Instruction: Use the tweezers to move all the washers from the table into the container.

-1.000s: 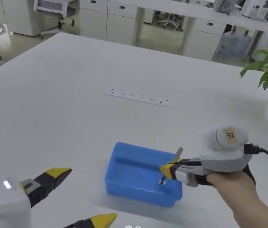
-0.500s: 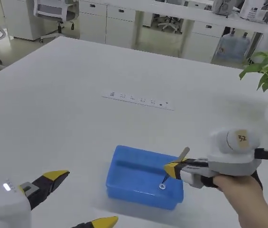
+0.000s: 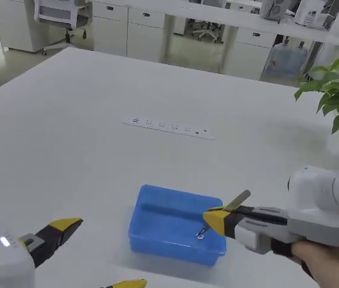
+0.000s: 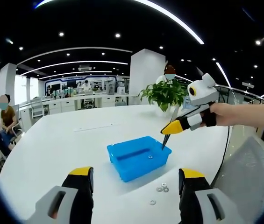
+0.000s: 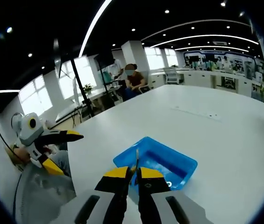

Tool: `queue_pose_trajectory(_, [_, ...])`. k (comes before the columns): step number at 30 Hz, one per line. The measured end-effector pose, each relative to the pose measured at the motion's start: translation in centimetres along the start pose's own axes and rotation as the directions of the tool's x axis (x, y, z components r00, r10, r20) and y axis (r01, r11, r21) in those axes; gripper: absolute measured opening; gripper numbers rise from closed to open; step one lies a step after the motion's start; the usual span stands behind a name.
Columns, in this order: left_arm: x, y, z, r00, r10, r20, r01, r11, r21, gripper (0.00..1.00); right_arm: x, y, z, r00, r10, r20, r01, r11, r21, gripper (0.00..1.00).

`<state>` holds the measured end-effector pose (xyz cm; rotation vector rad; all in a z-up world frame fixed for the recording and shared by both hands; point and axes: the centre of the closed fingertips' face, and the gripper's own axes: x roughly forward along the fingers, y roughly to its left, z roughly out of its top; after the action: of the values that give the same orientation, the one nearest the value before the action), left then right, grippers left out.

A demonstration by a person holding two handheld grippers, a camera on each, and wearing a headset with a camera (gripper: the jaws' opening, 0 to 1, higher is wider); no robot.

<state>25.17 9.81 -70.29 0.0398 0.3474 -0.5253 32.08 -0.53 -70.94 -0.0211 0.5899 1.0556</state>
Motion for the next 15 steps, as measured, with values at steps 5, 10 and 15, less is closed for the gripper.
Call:
queue_pose_trajectory(5, [0.0,0.0,-0.3,0.9999,-0.006,-0.011,0.006,1.0,-0.002,0.76,1.1,1.7,-3.0,0.9974,0.043,-0.058,-0.042,0.999,0.021,0.03])
queue_pose_trajectory(10, [0.0,-0.1,-0.4,0.9998,-0.006,-0.018,0.006,1.0,0.005,0.76,2.1,3.0,-5.3,0.9914,0.081,-0.102,-0.077,0.996,0.048,0.03])
queue_pose_trajectory(15, [0.0,-0.1,-0.4,0.9999,-0.005,-0.016,0.006,1.0,0.007,0.76,2.7,3.5,-6.9,0.9867,0.095,-0.132,-0.088,0.994,0.062,0.04])
